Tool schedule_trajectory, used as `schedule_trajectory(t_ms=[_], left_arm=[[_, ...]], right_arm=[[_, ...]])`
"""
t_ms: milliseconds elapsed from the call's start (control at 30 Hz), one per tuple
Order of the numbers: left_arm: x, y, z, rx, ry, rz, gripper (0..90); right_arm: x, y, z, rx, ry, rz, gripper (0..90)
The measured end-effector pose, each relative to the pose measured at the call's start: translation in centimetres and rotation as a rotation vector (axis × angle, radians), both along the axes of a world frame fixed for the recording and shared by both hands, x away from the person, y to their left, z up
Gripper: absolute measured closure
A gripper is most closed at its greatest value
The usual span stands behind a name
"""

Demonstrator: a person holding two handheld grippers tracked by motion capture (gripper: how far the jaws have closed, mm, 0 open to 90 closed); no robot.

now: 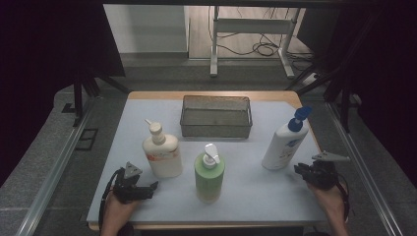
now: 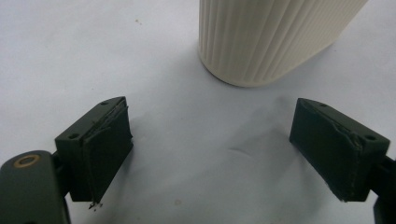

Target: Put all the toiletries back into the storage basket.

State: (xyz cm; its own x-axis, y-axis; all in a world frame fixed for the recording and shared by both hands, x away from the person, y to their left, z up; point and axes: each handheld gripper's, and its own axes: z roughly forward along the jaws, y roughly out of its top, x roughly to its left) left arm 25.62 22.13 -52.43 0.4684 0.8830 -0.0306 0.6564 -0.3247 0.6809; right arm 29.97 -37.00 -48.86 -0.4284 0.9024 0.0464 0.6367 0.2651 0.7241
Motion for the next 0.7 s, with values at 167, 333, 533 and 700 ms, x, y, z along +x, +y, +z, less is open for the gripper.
schedule_trajectory(t_ms=[167,333,533,700], left_arm=[[0.0,0.0,0.0,0.000,0.000,0.000,12.4],[0.0,0.0,0.0,0.000,0.000,0.001,12.4],[0.0,0.0,0.0,-0.001,-0.001,0.001,12.4],[0.0,0.0,0.0,-0.001,-0.001,0.002,12.4]], right_arm=[[1.4,-0.4,0.2,0.017,-0.010,-0.015,89.5],[3.2,-0.5,0.3,0.028,-0.007,-0.029,89.7],[5.3,-0.4,0.1,0.050,-0.006,-0.014,89.7],[6.1,-0.3,-0.5,0.059,0.013,-0.003,89.8]])
